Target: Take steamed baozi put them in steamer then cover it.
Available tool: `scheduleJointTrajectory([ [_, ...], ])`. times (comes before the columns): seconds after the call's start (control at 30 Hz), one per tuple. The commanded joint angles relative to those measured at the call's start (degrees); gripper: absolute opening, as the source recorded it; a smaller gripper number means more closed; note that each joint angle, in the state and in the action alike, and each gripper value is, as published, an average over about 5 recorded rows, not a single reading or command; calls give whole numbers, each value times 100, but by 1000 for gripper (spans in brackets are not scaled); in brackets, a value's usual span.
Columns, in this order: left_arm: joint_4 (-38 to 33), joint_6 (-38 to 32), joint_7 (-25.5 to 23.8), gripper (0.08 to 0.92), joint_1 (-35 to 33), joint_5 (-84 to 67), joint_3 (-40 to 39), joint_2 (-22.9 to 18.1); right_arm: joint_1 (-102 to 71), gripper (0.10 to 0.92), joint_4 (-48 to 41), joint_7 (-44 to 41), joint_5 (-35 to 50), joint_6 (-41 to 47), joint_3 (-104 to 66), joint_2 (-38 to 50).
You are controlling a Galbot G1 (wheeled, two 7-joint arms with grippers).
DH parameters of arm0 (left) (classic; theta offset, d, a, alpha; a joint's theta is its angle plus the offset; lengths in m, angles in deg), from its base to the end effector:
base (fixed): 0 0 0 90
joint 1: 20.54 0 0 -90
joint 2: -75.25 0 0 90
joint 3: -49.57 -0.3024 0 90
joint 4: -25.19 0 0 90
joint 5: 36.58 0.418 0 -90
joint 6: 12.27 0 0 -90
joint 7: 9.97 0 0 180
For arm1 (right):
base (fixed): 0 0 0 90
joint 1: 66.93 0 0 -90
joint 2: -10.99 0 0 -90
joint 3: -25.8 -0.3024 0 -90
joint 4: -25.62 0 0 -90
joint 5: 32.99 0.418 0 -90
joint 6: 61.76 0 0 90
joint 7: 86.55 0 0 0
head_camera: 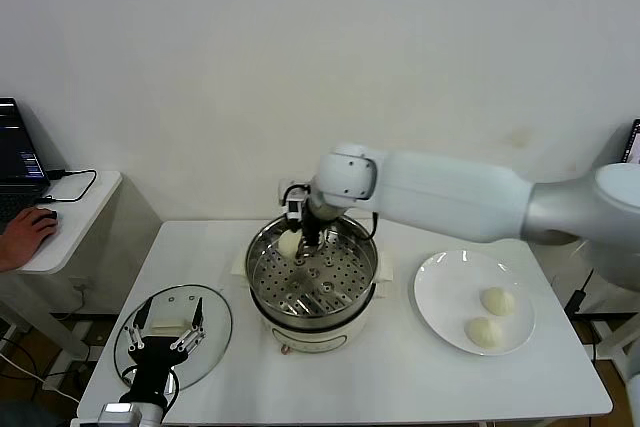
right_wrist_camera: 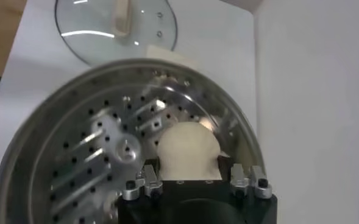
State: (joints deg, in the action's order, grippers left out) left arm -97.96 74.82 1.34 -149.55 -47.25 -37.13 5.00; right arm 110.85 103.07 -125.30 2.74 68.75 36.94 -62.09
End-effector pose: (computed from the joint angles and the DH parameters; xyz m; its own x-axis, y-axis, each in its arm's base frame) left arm 0.2320 0.0439 -0.2686 -0.9980 -0.0493 0.0390 -0.0439 0.9908 0.1279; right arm 0.4893 0.2686 -0.0979 -0.2482 -0.3349 0.9090 -0.9507 -0.0957 -0.2948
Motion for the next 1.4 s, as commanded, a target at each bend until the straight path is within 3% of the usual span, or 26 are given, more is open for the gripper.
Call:
scheduleJointTrajectory([
  [0.03, 22, -7, -1, 823, -5, -5, 3, 11, -338, 594, -579, 138, -27, 111, 70, -696],
  [0.33, 14, -19, -2, 823, -18, -5, -5, -1, -429, 606, -620, 41, -175, 120, 108, -710],
  [0.53, 19, -25, 0, 823, -29, -2, -6, -10, 170, 752, -151, -410, -220, 113, 75, -159],
  [0.7, 3, -19, -5, 823, -10, -2, -14, 1, 790, 819, 412, -1233, -420, -25, -22, 802],
  [1.03, -71, 7, -24, 823, -6, -6, -45, 68, 1292, 823, 2078, -2513, -1796, -1078, 264, 3703],
  [1.17, -81, 3, -22, 823, -41, -2, -38, 111, 1058, 823, 2429, -2871, -2548, -1690, 289, 4796],
  [1.4, -67, 4, -25, 823, -80, 34, -49, 108, -477, 823, 2590, -2944, -3594, -2422, -518, 5863],
])
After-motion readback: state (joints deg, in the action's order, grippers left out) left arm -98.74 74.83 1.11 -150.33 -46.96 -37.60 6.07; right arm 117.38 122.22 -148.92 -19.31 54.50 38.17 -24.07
